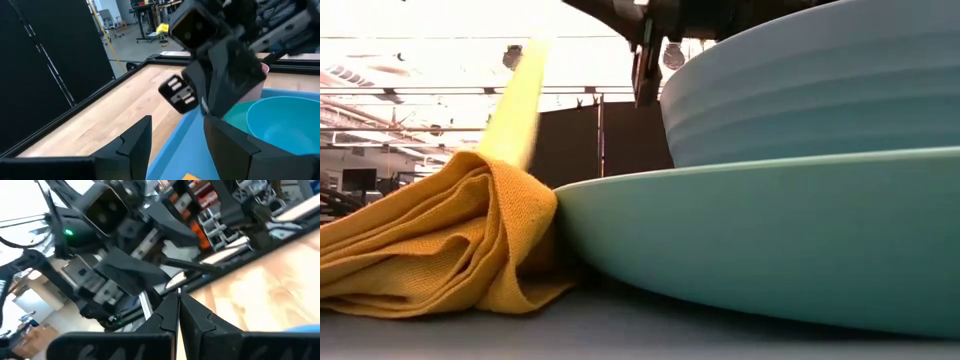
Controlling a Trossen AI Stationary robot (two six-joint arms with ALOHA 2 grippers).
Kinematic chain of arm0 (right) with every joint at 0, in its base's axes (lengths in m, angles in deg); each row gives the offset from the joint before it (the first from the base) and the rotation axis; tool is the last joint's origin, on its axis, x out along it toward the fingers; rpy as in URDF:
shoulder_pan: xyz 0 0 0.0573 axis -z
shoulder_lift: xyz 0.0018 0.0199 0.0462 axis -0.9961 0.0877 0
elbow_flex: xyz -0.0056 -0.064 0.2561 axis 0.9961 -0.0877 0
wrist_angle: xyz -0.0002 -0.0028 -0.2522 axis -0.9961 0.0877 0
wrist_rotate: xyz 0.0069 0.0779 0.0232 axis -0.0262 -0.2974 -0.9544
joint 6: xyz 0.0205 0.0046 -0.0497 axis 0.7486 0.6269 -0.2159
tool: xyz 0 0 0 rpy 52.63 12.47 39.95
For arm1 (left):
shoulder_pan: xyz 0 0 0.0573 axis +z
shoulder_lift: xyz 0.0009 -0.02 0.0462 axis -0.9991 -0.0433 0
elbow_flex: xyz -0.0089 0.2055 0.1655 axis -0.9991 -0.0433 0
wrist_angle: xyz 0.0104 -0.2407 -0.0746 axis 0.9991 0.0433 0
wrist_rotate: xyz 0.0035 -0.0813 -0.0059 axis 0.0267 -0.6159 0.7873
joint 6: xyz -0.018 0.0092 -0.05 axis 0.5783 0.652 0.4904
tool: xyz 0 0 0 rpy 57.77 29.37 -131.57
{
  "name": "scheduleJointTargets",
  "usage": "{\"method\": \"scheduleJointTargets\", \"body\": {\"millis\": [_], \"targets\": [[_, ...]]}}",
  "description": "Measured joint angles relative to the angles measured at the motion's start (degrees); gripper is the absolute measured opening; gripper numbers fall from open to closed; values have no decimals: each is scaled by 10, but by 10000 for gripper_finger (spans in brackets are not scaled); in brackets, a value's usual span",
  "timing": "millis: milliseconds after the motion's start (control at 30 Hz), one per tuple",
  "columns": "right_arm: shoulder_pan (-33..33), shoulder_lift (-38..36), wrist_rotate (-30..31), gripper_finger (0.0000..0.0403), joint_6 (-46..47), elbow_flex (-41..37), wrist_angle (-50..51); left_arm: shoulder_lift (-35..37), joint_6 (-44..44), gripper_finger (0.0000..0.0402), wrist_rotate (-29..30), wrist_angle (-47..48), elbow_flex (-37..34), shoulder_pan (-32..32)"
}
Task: Set up tray
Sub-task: Put the yellow table knife on top of the yellow table napkin to the right of the orange spoon
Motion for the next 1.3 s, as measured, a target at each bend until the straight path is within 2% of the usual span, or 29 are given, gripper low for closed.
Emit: {"method": "scheduleJointTargets", "body": {"millis": [367,600,1300], "targets": [[2,10,7,0,12,0,32,0,1,184,0,0,0,0],[-1,9,17,0,24,0,5,0,1,184,-4,0,0,0],[-7,10,68,0,59,0,78,0,-1,184,-6,3,0,-6]]}}
